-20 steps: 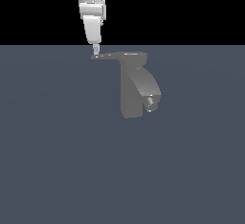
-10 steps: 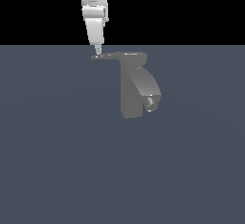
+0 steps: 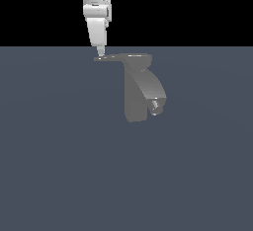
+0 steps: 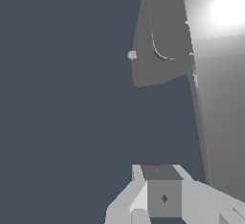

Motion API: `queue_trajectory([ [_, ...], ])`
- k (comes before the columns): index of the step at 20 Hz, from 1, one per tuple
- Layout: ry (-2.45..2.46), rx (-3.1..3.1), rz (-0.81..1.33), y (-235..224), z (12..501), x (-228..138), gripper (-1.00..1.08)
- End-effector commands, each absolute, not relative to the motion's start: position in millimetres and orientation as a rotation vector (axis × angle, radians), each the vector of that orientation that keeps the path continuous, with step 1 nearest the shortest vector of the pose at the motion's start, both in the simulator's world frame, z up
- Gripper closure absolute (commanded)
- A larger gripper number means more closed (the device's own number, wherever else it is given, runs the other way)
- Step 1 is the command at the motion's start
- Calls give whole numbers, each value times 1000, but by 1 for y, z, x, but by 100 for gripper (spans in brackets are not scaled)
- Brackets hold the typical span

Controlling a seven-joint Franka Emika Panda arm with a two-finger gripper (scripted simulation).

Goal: Turn on the faucet by rotating a designated handle.

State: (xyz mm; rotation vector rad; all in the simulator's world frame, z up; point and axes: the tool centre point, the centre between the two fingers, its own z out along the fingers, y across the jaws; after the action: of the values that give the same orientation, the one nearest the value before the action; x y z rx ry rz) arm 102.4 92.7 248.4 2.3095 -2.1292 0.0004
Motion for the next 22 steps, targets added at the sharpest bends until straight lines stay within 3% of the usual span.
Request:
queue_trajectory([
  [1, -2129, 2310, 0, 93, 248, 96, 108],
  [22, -2129, 2310, 0, 91, 248, 39, 108],
])
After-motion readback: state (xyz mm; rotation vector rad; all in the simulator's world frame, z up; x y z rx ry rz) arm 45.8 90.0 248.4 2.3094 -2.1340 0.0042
